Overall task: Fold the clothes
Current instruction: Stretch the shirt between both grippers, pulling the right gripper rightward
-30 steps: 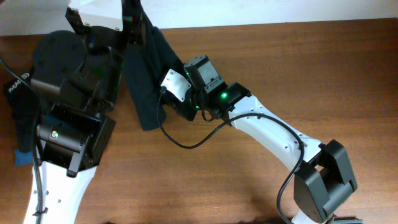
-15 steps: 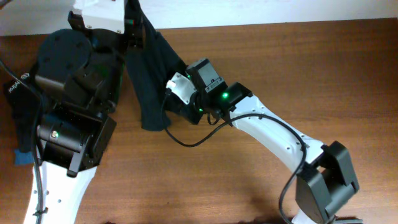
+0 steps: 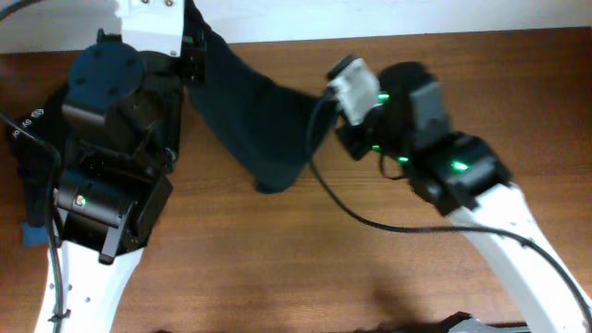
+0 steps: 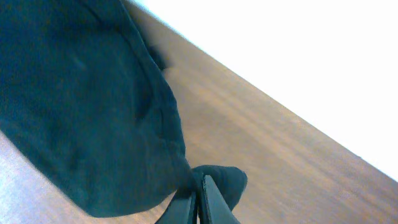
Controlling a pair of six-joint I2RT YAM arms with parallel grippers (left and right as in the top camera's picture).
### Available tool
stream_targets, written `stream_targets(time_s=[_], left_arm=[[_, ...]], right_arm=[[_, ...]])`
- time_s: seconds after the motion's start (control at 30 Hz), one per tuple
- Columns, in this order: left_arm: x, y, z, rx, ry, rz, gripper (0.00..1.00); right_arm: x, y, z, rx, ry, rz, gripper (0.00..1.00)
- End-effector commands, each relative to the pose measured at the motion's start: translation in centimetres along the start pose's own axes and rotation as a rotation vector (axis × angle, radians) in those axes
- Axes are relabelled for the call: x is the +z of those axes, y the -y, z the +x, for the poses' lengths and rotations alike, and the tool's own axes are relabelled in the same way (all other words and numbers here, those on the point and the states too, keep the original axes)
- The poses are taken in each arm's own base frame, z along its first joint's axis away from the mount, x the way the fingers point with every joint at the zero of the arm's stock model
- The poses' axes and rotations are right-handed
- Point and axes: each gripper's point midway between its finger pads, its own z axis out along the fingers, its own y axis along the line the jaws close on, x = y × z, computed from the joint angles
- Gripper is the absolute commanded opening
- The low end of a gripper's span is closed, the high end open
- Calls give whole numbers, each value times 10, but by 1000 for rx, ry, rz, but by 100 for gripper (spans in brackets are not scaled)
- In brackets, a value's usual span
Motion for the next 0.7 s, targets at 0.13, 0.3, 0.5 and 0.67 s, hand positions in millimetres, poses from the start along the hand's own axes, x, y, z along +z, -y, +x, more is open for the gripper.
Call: stream_targets(time_s=[0.13, 0.3, 0.5, 0.67], left_arm=[[-12, -10, 19, 55, -95, -32, 1], [-8, -29, 48, 104, -213, -129, 1], [9, -33, 79, 143, -314, -147, 1], [21, -36, 98, 176, -373, -157, 0]], right_arm=[[-48, 60, 3, 71, -25, 214, 4], [-77, 97, 10, 123, -71, 331, 4], [-102, 126, 11, 169, -66, 413, 4], [-117, 145, 20, 206, -86, 467, 4]])
